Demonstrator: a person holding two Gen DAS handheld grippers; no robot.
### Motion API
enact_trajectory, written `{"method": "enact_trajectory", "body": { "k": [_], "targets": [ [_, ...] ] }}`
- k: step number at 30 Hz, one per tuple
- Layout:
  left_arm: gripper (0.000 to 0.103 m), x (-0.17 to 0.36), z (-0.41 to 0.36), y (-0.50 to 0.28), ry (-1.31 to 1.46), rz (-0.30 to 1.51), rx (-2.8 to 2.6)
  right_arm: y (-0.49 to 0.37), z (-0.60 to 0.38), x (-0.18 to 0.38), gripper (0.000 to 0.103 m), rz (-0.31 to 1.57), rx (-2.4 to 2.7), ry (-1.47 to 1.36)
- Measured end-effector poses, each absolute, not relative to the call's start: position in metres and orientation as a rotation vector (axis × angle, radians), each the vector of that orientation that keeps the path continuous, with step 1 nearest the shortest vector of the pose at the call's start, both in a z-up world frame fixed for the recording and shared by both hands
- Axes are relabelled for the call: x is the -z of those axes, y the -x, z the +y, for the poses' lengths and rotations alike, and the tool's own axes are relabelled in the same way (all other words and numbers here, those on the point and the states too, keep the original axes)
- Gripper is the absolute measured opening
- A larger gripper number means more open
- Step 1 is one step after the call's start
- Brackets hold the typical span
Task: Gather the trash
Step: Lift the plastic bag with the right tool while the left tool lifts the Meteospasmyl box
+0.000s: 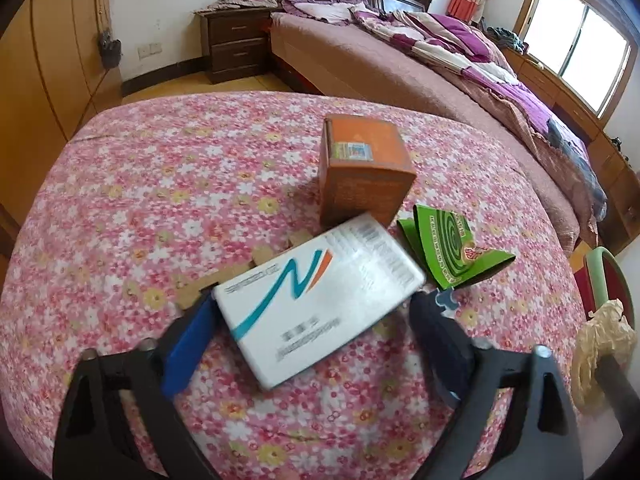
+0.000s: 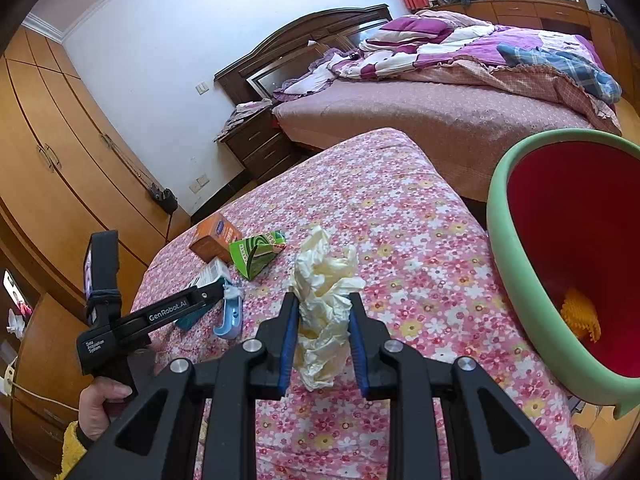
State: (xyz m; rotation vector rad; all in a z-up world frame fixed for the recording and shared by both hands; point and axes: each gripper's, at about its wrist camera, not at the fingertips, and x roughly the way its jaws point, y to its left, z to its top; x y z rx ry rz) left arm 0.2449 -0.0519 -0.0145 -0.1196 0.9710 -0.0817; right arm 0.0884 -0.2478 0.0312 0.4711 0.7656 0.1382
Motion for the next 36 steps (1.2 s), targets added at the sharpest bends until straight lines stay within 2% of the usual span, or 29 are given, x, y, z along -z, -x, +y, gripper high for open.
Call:
{"method": "enact_trajectory", "body": {
  "k": [1, 3, 16, 24, 36],
  "targets": [
    [0.072, 0.013, -0.051, -0.243, 0.121, 0.967, 0.078, -0.088, -0.248, -0.031, 0.026, 0.766, -0.139, -0.473],
    [0.063, 0.013, -0.046, -0.240, 0.120, 0.969, 0.073, -0.087, -0.247, -0.031, 0.026, 0.765, -0.140, -0.473],
    [0.062, 0.003, -0.019, -0.210, 0.179, 1.029, 0.209, -0.084, -0.249, -0.035, 0.027, 0.755, -0.140, -0.472],
    [0.065, -0.004, -0.032, -0.197, 0.075, 1.011, 0.238, -0.078, -0.252, -0.038, 0.027, 0.752, -0.133, -0.477],
    [0.067, 0.012, -0.054, -0.223, -0.047, 1.027, 0.229, -0.070, -0.261, -0.038, 0.027, 0.751, -0.119, -0.491]
  ]
}}
